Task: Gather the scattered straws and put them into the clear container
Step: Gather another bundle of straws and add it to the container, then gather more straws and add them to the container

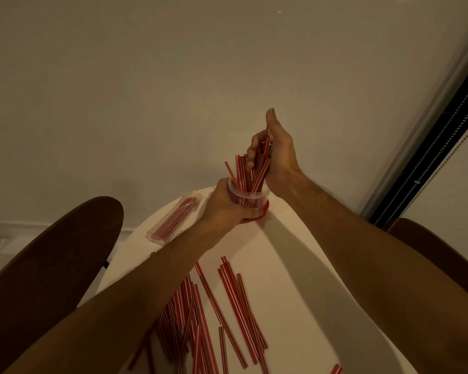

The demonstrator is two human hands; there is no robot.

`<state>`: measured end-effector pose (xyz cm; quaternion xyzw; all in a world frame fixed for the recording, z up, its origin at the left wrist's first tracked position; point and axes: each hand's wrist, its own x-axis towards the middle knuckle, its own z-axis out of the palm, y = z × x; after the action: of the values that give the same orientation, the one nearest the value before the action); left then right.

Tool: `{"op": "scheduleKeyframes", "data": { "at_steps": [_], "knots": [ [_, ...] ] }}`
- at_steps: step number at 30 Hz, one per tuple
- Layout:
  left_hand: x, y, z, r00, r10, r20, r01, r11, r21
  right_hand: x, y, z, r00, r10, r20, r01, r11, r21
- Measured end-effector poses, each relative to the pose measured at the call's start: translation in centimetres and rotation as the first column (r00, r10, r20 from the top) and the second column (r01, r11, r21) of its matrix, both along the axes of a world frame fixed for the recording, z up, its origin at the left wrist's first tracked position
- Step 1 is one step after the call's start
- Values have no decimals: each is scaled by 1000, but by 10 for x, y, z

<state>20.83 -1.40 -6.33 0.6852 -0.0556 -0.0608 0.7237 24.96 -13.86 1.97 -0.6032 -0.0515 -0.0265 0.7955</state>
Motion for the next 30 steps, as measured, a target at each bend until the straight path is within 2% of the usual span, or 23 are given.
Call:
{"op": "scheduleKeyframes", "data": {
  "at_steps": [7,15,21,27,29,30],
  "knots": [
    [-1,1,2,1000,-6,-19,6,1000,-3,12,-1,1,984,-172,54,172,985,-3],
    [1,2,0,999,-14,-34,14,1000,-5,22,-19,10,943,-291,161,329,885,-331],
    [-1,1,3,999,-8,-51,10,999,48,19,-38,14,909,-390,148,416,828,-375],
    [-8,1,7,998,-21,-67,20,1000,-7,-16,-54,4,887,-425,182,460,771,-441],
    [-13,3,11,997,-11,-72,15,998,57,-36,-60,0,889,-415,193,454,746,-488],
    [-17,4,13,998,-2,-58,11,990,141,-48,-62,-3,895,-402,193,441,734,-517]
  ]
}}
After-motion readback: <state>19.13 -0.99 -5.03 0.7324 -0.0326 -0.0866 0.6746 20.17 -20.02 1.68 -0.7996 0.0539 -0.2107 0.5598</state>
